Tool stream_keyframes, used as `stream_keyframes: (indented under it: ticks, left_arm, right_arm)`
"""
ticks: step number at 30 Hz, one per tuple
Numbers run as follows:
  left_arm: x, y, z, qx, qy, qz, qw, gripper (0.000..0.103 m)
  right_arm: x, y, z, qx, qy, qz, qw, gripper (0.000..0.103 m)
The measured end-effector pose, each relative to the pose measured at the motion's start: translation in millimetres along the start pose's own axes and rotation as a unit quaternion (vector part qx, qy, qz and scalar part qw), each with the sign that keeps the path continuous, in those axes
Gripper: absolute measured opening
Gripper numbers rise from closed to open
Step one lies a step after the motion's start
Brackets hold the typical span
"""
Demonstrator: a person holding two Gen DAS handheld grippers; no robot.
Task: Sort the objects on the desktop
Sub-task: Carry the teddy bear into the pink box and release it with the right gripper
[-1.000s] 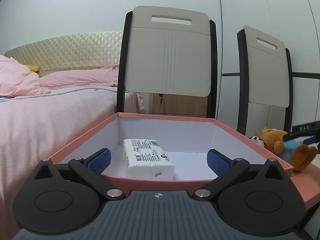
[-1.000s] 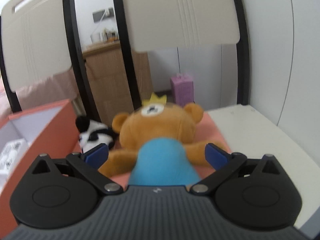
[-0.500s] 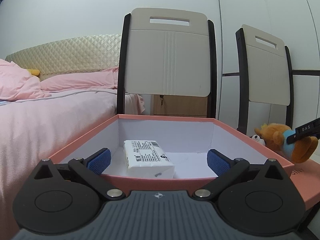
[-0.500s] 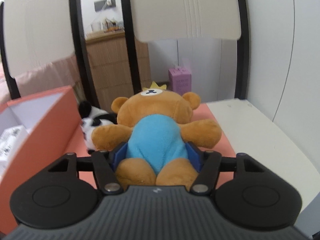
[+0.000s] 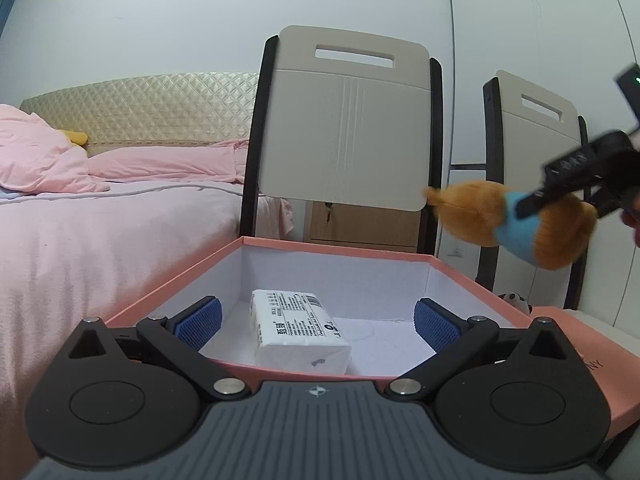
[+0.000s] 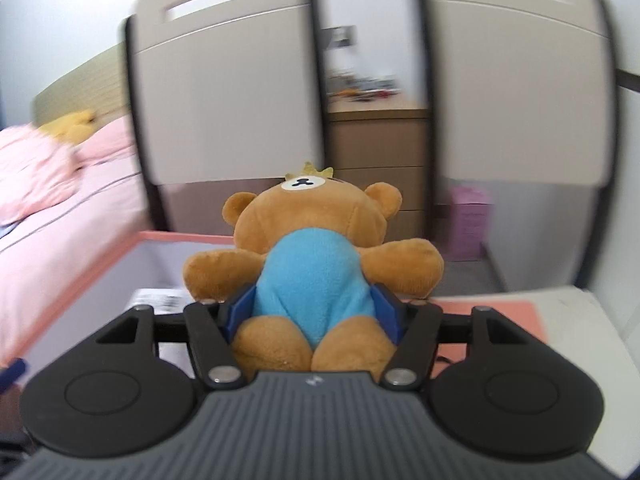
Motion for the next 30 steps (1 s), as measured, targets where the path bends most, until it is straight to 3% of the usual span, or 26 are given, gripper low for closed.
stream_keyframes:
  ticks: [5, 10, 17, 23, 28, 30]
  left_arm:
    - [-2.6, 5.6, -0.8, -0.003, -0.003, -0.008, 1.0, 0.103]
    - [-5.4, 14.3, -1.4, -0.001, -0.007, -0.03, 0.9995, 0.103]
    - [-6.1, 23.7, 0.3, 0.004, -0.004, -0.052, 0.9986, 0.103]
    - [-5.8, 21.6, 0.8, 0.003, -0.003, -0.045, 0.999, 0.103]
    - [-5.9, 21.5, 0.4, 0.004, -0.003, -0.043, 0.999, 0.103]
    - [-5.8, 21.1, 0.2, 0.003, -0.003, -0.042, 0.9991, 0.103]
  right_arm:
    - [-15.0, 57.7, 54.6, -0.033, 0.083, -0.041, 0.995, 0.063]
    - [-4.9, 93.2, 116.5, -0.011, 0.153, -0.08, 0.985, 0.063]
    - [24.9, 105.5, 171.1, 0.008, 0.225, -0.098, 0.969, 0.065]
    - [30.9, 100.2, 172.5, 0.001, 0.23, -0.088, 0.969, 0.073]
    - [16.4, 101.8, 138.0, -0.035, 0.184, -0.067, 0.98, 0.098]
    - [9.7, 101.3, 115.7, -0.045, 0.16, -0.059, 0.984, 0.098]
Point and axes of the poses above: each gripper's, at about its wrist camera, not at the fingertips, and z roughly the way its jaws point, y to its left, x to its underside, the point moved 6 cm from there along z, roughly the way its jaws point, and after that the axes turned 5 degrees about y, right-handed, at the moved point
